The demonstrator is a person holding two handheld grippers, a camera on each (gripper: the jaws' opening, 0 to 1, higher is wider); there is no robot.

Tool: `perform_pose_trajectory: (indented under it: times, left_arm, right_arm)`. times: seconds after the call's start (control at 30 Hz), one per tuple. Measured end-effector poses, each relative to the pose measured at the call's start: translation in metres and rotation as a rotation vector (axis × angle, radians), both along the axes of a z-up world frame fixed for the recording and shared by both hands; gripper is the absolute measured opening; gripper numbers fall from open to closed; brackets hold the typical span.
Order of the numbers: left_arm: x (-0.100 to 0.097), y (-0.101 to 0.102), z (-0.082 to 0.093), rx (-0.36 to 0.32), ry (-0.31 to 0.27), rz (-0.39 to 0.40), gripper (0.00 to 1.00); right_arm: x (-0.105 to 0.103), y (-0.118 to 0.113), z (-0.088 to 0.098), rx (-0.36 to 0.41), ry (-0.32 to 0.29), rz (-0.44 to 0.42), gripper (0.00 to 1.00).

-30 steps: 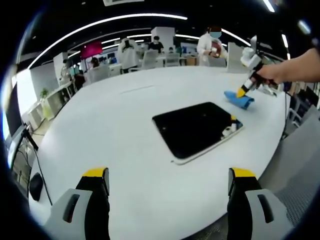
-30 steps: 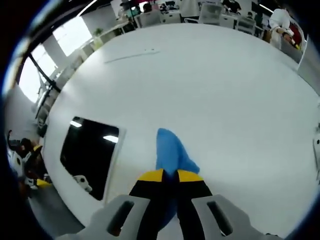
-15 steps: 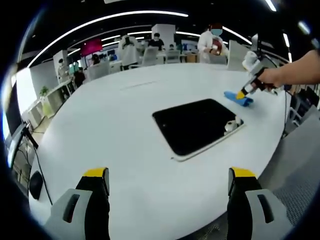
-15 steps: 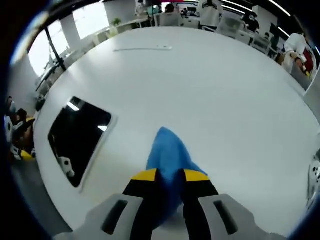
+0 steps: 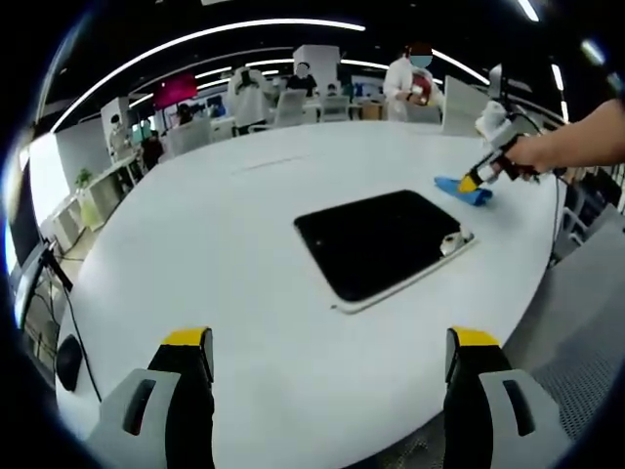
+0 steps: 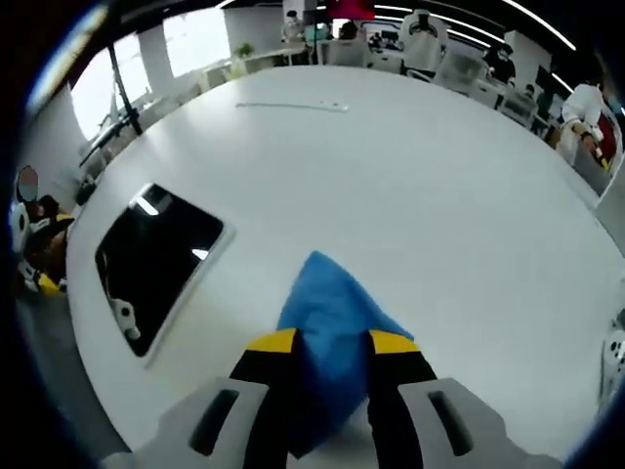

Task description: Wipe the mirror surface with the cleaning cloth until all visible marks leave the cleaned area.

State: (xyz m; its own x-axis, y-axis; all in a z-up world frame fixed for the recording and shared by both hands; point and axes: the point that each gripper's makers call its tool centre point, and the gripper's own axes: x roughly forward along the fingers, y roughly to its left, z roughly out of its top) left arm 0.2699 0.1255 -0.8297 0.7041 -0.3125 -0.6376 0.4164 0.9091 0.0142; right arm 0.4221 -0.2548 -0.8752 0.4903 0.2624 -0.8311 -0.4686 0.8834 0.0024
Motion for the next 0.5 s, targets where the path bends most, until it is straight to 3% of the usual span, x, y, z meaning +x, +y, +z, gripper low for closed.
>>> perform_pose_trajectory:
  times: [0.17, 0.23, 0.27, 0.3, 0.33, 0.4, 0.43, 0.5]
  left_arm:
    - [0.0, 0.001, 0.0, 0.006, 0.0, -0.002, 0.99]
    - [0.0, 0.001, -0.001, 0.007, 0.002, -0.002, 0.99]
    - [0.0, 0.001, 0.0, 0.021, -0.002, -0.008, 0.99]
    - [0.004, 0.003, 0.004, 0.051, -0.044, -0.021, 0.99]
    - [0.005, -0.001, 0.007, 0.038, -0.064, -0.028, 0.99]
    - [0.003, -0.003, 0.006, 0.018, -0.046, -0.028, 0.99]
    - [0.003, -0.002, 0.004, 0.016, -0.033, -0.02, 0.99]
    - [0.004, -0.001, 0.005, 0.003, -0.039, -0.006, 0.99]
  right_arm:
    - [0.002, 0.004, 0.002, 0.069, 0.008, -0.046, 0.28]
    - [-0.003, 0.014, 0.007, 0.152, 0.024, -0.073, 0.38]
    - [-0.006, 0.015, 0.008, 0.157, 0.027, -0.064, 0.44]
    - [-0.008, 0.016, 0.009, 0.15, 0.029, -0.072, 0.48]
    - [-0.01, 0.018, 0.011, 0.154, 0.025, -0.07, 0.5]
    - [-0.012, 0.027, 0.025, 0.188, -0.047, -0.032, 0.52]
    - [-0.013, 0.027, 0.027, 0.186, -0.051, -0.034, 0.56]
    - [-0.015, 0.029, 0.037, 0.2, -0.106, -0.019, 0.69]
